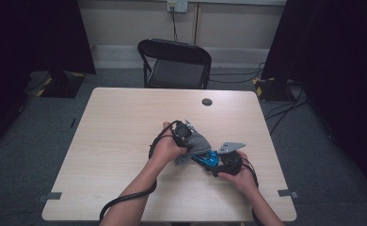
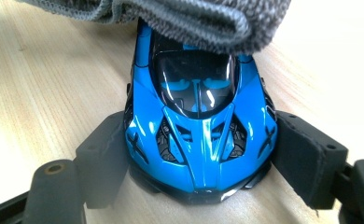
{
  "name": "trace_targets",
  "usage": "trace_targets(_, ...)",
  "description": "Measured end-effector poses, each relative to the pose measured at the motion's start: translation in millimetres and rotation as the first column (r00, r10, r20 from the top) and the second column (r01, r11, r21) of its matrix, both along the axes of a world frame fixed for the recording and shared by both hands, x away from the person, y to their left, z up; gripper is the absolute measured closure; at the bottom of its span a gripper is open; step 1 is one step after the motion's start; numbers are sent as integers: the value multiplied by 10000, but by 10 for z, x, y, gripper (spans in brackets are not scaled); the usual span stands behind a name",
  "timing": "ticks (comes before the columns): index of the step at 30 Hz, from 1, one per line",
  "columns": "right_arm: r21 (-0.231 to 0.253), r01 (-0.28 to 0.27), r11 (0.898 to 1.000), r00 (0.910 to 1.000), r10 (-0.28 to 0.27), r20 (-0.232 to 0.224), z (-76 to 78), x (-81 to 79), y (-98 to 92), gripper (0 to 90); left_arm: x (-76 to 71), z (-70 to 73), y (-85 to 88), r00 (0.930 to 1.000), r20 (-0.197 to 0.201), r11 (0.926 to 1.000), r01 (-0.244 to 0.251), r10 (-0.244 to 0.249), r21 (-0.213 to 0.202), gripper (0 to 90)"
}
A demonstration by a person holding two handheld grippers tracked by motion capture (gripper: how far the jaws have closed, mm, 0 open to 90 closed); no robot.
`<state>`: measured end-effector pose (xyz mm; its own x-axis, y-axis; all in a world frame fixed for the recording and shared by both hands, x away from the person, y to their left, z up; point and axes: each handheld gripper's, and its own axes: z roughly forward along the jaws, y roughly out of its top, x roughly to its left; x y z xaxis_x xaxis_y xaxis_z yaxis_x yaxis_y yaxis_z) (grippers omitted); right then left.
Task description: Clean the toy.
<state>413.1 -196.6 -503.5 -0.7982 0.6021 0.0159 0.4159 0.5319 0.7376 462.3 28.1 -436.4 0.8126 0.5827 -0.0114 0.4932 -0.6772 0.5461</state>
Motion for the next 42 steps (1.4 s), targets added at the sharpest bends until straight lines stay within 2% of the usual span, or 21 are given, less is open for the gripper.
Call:
trace_targets(8, 0, -7, 10000, 10000, 7, -4, 0, 0, 0, 241, 49, 27, 122, 9994, 51, 9991, -333, 332, 243, 763)
trace_targets(12, 1, -6, 10000, 10000, 6, -4, 0, 0, 0, 241, 57, 16, 174, 9986, -22, 9986, -524, 524, 117, 762)
trace_targets(42, -3, -5, 10000, 10000, 5, 5, 0, 0, 0, 241, 112, -6, 283, 9967, 34, 9965, -808, 808, 227, 764)
